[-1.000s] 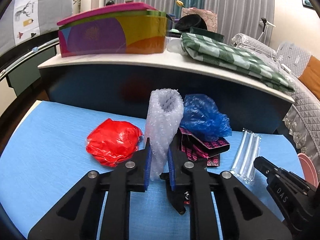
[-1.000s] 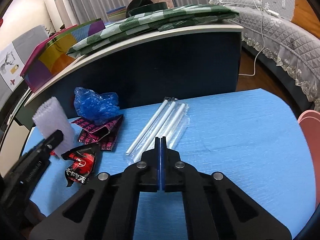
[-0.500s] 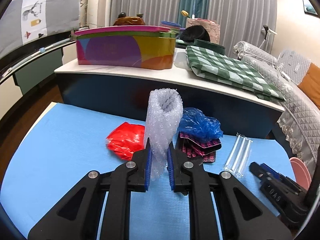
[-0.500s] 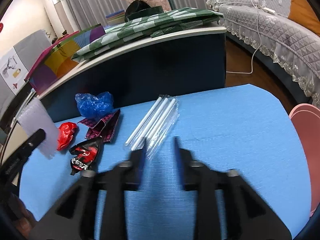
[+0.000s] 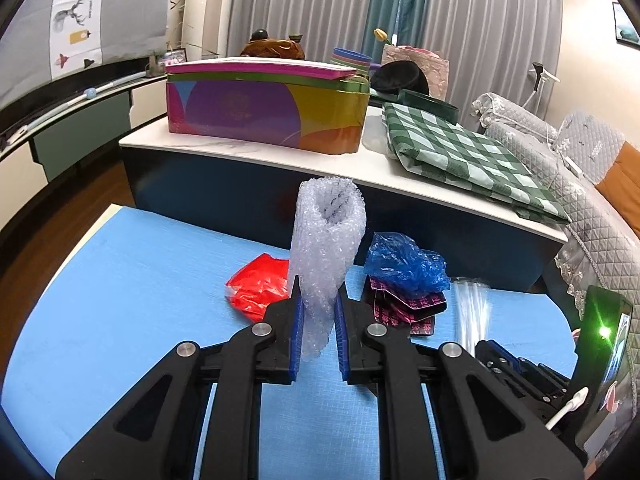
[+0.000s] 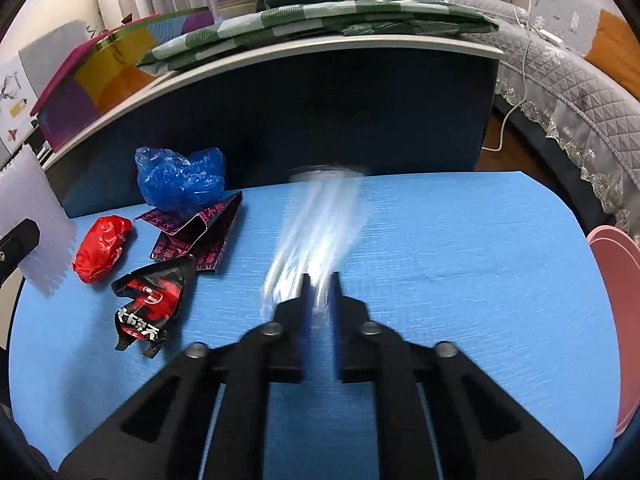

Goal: Collect trash
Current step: 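Grasp the white foam net sleeve with the left tool while the right tool grasps the clear straws, then carry the foam sleeve and straws over the pink bin and open both tools, then move both open tools back to the table toward the red and blue bags, then grasp the red plastic bag with the left tool while the right tool grasps the blue bag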

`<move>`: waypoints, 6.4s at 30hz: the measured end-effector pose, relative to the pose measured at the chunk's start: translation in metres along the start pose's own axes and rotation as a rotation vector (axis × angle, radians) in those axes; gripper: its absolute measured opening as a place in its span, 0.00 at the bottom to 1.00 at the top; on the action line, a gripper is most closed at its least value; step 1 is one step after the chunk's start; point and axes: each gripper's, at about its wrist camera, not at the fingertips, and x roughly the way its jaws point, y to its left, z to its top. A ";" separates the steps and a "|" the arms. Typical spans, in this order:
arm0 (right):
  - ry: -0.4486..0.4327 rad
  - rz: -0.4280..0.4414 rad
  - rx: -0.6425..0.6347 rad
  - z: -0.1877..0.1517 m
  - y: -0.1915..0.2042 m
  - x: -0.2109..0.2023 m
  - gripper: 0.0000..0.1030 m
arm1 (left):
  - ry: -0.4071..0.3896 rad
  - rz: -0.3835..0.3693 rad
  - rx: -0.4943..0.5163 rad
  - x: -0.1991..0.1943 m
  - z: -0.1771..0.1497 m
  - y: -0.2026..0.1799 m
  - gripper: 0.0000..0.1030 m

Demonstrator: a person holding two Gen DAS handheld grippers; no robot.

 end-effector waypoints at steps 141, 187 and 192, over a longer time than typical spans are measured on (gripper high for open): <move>-0.227 0.087 0.035 0.007 -0.042 -0.088 0.29 | 0.009 -0.060 0.030 -0.003 -0.033 -0.028 0.35; -0.095 0.293 -0.144 0.045 0.042 0.018 0.05 | 0.137 0.183 -0.075 0.080 -0.002 0.025 0.69; -0.123 0.279 -0.131 0.046 0.034 0.001 0.04 | 0.117 0.178 -0.066 0.065 0.002 0.020 0.69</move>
